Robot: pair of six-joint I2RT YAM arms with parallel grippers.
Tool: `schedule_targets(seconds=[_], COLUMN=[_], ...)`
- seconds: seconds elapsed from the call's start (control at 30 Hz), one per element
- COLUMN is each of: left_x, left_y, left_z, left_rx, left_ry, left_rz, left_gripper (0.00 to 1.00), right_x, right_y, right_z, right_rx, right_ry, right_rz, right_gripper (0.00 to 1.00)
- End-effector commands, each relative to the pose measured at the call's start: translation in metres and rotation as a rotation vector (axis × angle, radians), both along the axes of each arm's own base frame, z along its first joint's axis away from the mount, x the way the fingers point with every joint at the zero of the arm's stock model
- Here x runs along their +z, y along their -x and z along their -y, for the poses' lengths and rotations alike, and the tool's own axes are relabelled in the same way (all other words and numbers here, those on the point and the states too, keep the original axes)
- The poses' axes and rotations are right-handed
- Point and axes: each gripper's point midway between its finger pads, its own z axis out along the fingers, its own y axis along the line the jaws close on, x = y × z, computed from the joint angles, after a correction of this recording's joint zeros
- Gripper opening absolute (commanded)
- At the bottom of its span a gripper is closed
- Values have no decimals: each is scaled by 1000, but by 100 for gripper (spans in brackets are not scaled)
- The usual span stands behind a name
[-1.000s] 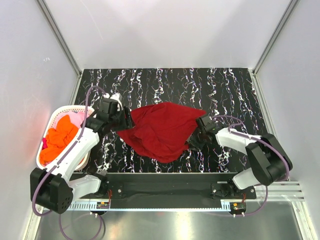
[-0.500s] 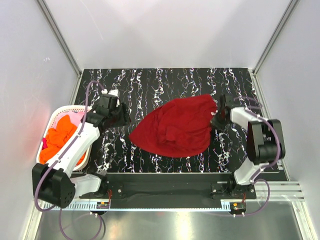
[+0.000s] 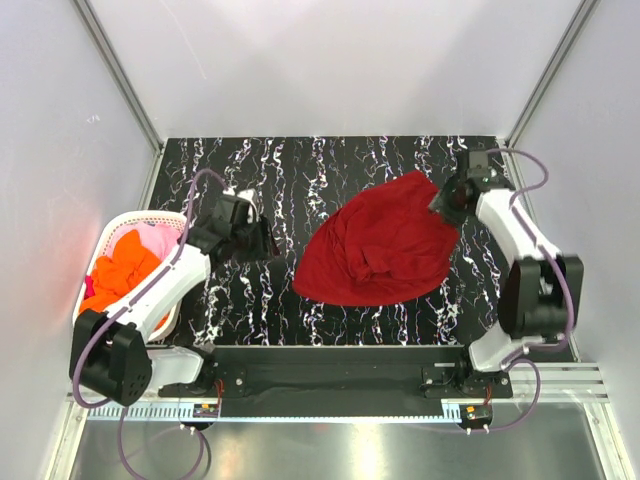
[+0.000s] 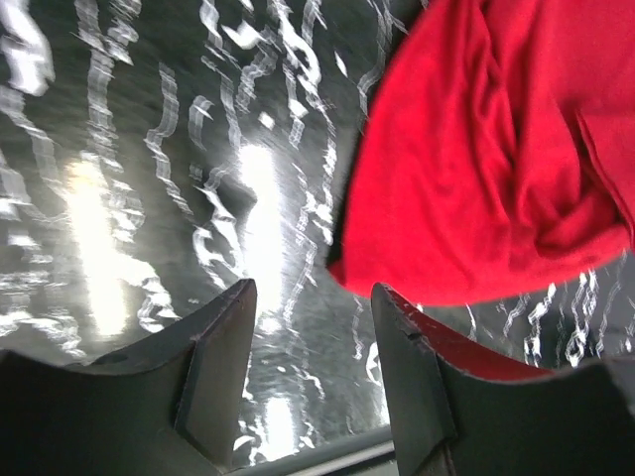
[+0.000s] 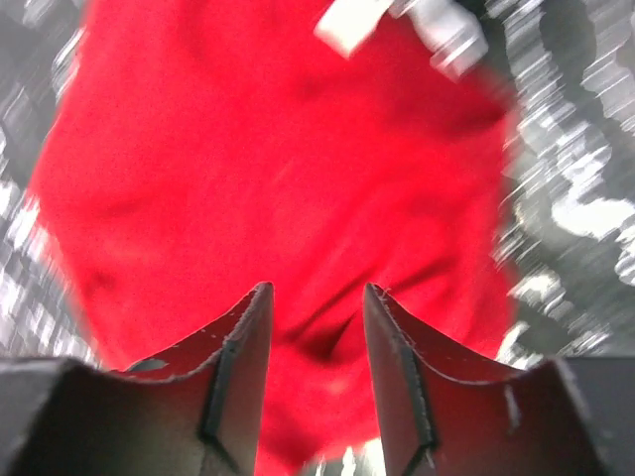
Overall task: Fold and stack the t-shirts
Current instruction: Flatten the tshirt out
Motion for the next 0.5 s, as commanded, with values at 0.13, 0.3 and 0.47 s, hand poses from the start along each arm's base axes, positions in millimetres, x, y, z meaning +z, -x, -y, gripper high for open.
schedule_targets(seconds=[0.13,0.3,0.47], left_x=[-33,-45,-63], left_y=[19,22,24], left_z=[42,60,74], left_rx=[-86,-114,-137], left_ry=[135,132,126], left_rz=[-73,-83,-119], left_gripper=[56,58,58], right_x=[5,-6,-12], right_y=[91,123,128], right_z=[-93,-112,-121], right_rx=[118,50,-21], right_ry=[-241,-394,-500], right_rz=[-37,-19,1], right_gripper=[52,56,59])
